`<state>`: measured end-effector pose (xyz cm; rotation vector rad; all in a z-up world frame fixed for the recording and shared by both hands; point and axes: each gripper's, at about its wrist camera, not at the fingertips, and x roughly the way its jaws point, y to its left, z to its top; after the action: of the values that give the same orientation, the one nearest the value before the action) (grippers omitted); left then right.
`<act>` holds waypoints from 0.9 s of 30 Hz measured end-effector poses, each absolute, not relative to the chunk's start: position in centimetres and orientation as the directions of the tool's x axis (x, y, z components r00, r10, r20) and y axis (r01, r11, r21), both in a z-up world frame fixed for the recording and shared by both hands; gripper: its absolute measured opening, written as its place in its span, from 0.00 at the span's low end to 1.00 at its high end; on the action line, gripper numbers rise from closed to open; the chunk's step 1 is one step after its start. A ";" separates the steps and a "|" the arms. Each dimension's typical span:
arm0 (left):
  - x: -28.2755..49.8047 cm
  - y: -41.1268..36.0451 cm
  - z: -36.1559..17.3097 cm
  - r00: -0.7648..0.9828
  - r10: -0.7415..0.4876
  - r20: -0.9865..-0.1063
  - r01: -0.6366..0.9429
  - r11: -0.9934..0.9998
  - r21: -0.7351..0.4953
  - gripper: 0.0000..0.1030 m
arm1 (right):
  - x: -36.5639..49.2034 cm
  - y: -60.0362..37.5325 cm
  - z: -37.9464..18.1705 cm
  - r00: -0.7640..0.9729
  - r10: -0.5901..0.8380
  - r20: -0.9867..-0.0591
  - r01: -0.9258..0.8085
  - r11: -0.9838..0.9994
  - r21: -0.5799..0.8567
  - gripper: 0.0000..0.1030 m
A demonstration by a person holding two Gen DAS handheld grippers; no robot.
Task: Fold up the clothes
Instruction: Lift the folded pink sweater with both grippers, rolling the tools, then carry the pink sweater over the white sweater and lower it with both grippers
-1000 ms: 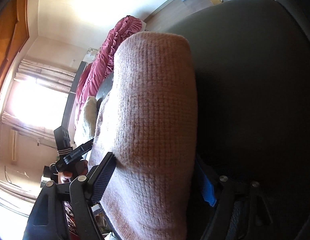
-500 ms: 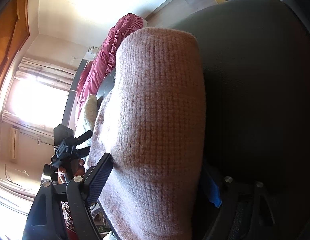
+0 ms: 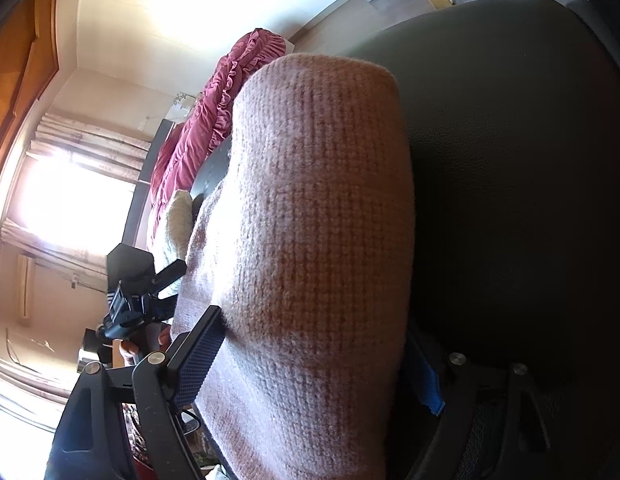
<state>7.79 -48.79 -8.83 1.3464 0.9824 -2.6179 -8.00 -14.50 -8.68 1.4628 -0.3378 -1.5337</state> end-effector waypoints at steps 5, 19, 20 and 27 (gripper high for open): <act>9.1 -47.4 -7.7 -0.678 0.172 -0.715 0.298 -0.824 -0.481 0.32 | -6.9 -15.3 -8.7 0.136 -0.744 -0.654 0.475 -0.530 0.702 0.54; 16.8 -47.4 2.5 -0.845 -0.021 -0.534 0.254 -0.895 -0.367 0.28 | -0.7 -22.5 0.7 0.164 -0.835 -0.525 0.666 -0.299 0.683 0.42; 18.4 -48.7 3.6 -0.854 -0.050 -0.517 0.275 -0.888 -0.369 0.28 | -0.1 -24.0 1.7 0.178 -0.838 -0.516 0.687 -0.270 0.675 0.42; 25.5 -58.9 10.4 -0.860 -0.304 -0.410 0.458 -0.815 -0.356 0.28 | 3.7 -36.8 8.3 0.317 -0.859 -0.402 0.748 -0.034 0.663 0.42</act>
<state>25.50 -58.88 10.44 0.4736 0.6319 -2.6159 3.68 -36.77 8.34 0.9474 -0.1467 -1.2978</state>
